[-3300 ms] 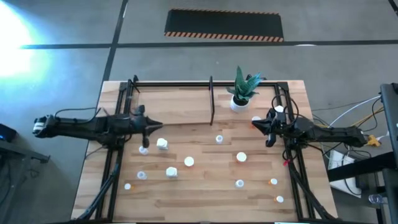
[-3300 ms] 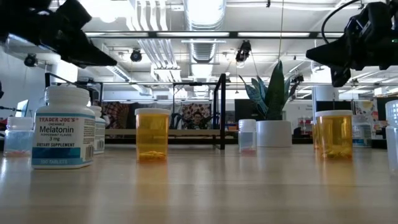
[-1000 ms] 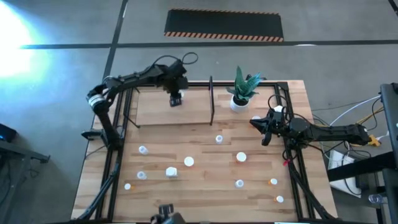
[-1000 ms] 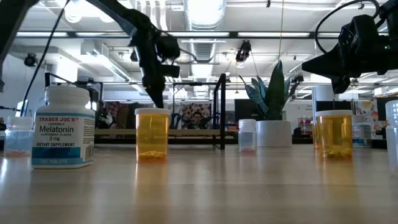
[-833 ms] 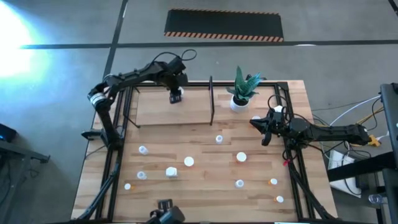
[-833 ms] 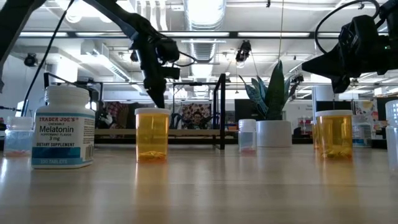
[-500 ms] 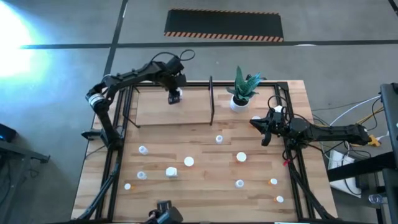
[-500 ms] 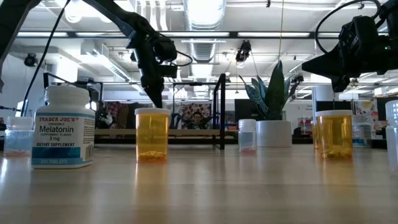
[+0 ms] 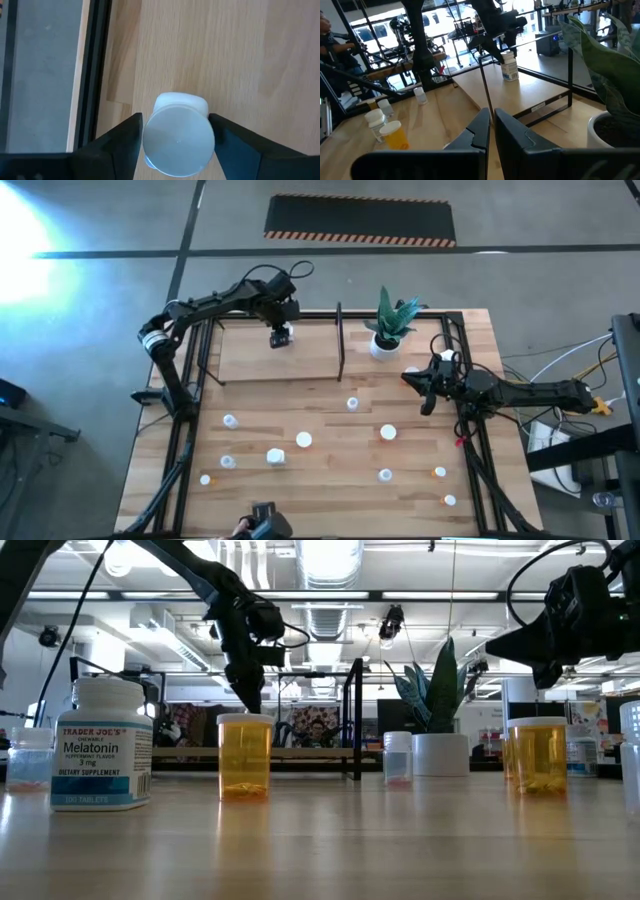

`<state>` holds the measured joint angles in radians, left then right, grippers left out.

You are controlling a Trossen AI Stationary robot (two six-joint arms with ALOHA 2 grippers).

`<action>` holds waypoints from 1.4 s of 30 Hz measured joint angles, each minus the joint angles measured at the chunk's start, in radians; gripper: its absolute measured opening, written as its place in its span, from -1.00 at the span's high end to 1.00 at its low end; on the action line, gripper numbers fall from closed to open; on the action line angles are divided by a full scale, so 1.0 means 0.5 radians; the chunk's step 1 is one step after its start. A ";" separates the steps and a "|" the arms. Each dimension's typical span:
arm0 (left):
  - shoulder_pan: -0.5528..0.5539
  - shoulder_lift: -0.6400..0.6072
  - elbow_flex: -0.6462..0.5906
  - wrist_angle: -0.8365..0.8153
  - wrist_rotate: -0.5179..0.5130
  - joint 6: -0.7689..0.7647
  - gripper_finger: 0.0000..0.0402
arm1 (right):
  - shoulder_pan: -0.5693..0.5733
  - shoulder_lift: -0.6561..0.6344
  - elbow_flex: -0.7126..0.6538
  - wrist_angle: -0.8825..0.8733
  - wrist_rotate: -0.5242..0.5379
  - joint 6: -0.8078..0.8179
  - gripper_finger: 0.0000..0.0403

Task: Pick and place medicine bottles onto shelf by color
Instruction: Put the white blue medicine container on the shelf, then put the orange medicine container on the shelf

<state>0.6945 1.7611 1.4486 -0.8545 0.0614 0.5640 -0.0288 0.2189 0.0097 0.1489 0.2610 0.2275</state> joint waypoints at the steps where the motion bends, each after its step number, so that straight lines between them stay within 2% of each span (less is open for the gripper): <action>1: 0.000 -0.008 0.006 -0.025 0.000 0.000 -0.08 | 0.000 0.000 0.000 -0.006 0.000 0.000 0.91; 7: -0.001 -0.137 0.084 -0.217 -0.024 -0.017 -0.27 | 0.000 0.000 0.000 -0.039 -0.001 0.001 0.91; 12: -0.042 -0.374 0.104 -0.399 -0.031 -0.203 -0.38 | 0.000 0.001 0.000 -0.040 -0.008 0.003 0.91; 15: -0.168 -0.562 0.032 -0.435 -0.023 -0.302 -0.38 | 0.000 0.011 0.000 -0.043 -0.063 0.006 0.91; 18: -0.406 -0.752 -0.078 -0.403 -0.014 -0.420 -0.38 | 0.001 0.016 0.000 -0.046 -0.068 0.006 0.91; 23: -0.941 -1.019 -0.428 0.054 -0.026 -0.716 -0.38 | 0.001 0.023 0.000 -0.043 -0.067 0.004 0.91; 27: -1.370 -1.133 -0.811 0.651 -0.133 -0.866 -0.38 | 0.001 0.036 0.000 -0.040 -0.067 0.003 0.91; 31: -1.697 -1.109 -1.196 1.376 -0.245 -0.981 -0.38 | 0.001 0.039 0.000 -0.040 -0.067 0.002 0.91; 33: -1.799 -1.061 -1.339 1.691 -0.287 -1.013 -0.38 | 0.001 0.040 0.000 -0.036 -0.066 0.002 0.91; 36: -1.895 -0.967 -1.462 1.900 -0.313 -1.060 -0.39 | 0.001 0.041 0.000 -0.034 -0.066 0.017 0.91; 39: -1.918 -0.870 -1.485 1.912 -0.328 -1.203 -0.39 | 0.001 0.041 0.000 -0.033 -0.066 0.026 0.91; 42: -1.936 -0.755 -1.481 1.903 -0.299 -1.223 -0.39 | 0.001 0.044 0.000 -0.033 -0.056 0.065 0.91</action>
<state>-0.2737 1.3834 0.7083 0.0970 -0.0878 -0.0477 -0.0284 0.2407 0.0097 0.1321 0.2328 0.2599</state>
